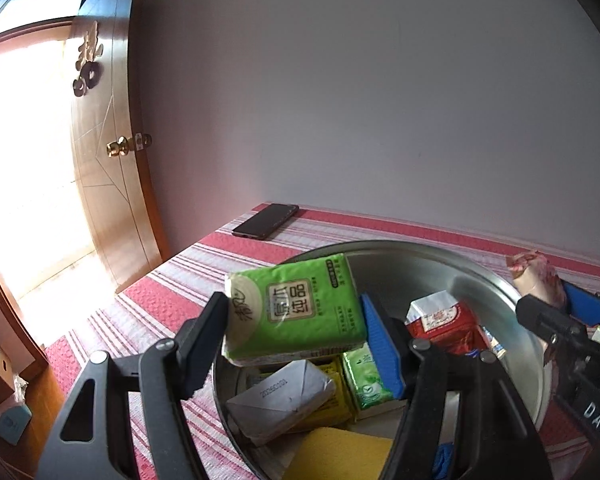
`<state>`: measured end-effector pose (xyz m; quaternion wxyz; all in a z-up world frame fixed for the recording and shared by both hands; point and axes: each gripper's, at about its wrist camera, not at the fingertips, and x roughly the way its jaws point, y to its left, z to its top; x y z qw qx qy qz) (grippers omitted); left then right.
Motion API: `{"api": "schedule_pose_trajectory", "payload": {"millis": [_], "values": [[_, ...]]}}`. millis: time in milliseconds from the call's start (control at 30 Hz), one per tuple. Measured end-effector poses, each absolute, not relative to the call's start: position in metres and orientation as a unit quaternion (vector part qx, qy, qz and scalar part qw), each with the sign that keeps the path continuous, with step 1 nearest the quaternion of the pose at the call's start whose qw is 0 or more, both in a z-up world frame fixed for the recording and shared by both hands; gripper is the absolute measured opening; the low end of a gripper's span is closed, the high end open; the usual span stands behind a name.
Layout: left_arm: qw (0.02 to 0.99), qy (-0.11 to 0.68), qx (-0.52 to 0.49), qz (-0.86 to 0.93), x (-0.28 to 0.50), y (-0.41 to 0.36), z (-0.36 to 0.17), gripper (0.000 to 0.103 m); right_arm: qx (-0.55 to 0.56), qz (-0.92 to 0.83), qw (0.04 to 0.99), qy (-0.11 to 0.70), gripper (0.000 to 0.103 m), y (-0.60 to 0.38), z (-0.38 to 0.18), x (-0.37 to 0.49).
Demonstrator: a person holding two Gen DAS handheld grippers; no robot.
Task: Organize objects
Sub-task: 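Lift and carry the green tissue pack and pink-flowered packet over the tin with both tools, then open both tools to drop the green pack and pink-flowered packet into the tin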
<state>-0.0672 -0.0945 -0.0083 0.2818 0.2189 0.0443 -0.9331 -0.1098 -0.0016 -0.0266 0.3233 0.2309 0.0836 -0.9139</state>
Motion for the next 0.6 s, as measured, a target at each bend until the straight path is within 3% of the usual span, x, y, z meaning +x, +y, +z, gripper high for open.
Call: {"api": "schedule_pose_trajectory", "payload": {"millis": [600], "values": [[0.279,0.040,0.259,-0.924,-0.077,-0.102,-0.018,0.067,0.287,-0.883,0.352,0.118,0.043,-0.029,-0.053,-0.108]]}}
